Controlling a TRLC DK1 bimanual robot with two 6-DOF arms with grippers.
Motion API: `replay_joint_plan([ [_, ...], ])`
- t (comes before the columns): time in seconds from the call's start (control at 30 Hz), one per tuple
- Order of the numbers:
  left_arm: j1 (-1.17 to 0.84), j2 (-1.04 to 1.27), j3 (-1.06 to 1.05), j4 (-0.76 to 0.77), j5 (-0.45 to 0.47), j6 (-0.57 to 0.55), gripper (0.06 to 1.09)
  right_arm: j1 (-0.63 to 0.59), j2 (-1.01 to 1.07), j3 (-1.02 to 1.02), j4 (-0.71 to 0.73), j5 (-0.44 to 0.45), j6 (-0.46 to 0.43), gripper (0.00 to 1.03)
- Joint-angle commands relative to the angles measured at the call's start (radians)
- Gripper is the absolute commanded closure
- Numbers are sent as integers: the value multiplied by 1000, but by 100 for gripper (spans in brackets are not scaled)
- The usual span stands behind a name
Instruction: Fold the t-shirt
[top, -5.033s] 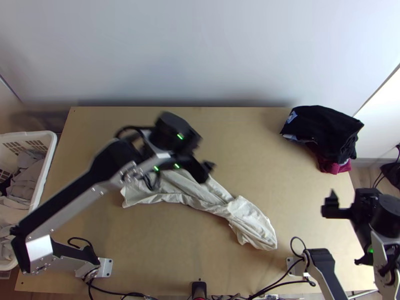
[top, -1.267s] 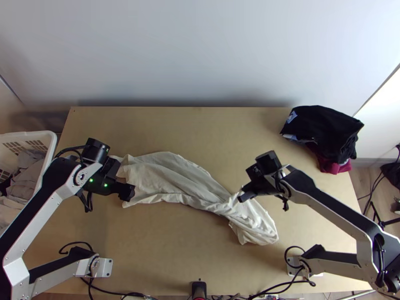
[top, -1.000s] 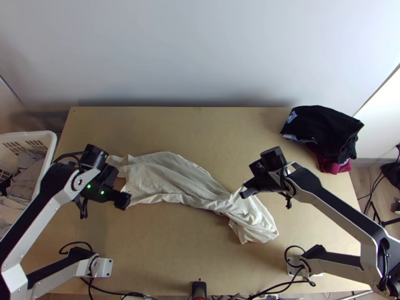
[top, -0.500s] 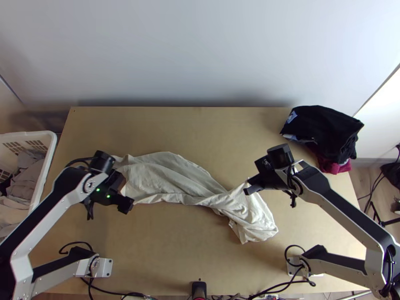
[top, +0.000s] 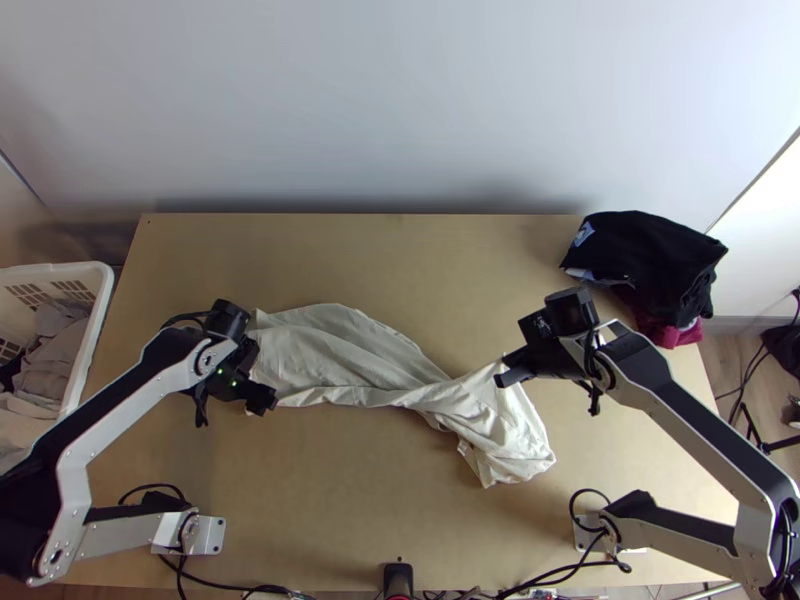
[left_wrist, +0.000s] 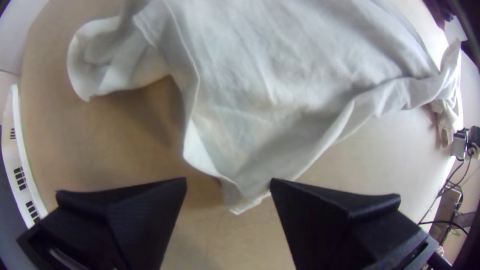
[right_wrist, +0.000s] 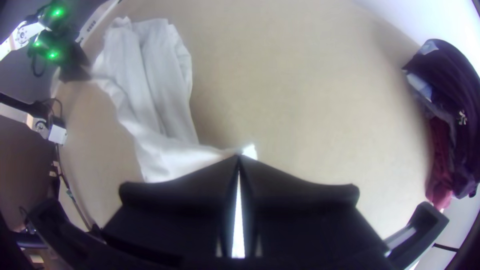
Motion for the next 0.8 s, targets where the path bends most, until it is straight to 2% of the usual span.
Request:
replay_joint_plan([
  [0.0,9,68,-8,52,-14,-7,47,-9,-10,-3,-12,0,-9,100],
  [0.13,11,59,-9,78,-14,5,83,-19,-16,-2,-12,0,-14,100],
  [0.23,15,42,11,69,-15,10,103,-26,-24,0,-14,2,-19,100],
  [0.27,18,33,20,66,-15,11,105,-28,-27,3,-14,3,-22,100],
  [0.47,37,-37,138,-15,-15,25,105,-57,-47,53,-31,14,-35,100],
  [0.77,69,-119,494,-117,-4,41,105,-104,-64,274,-89,59,-66,100],
])
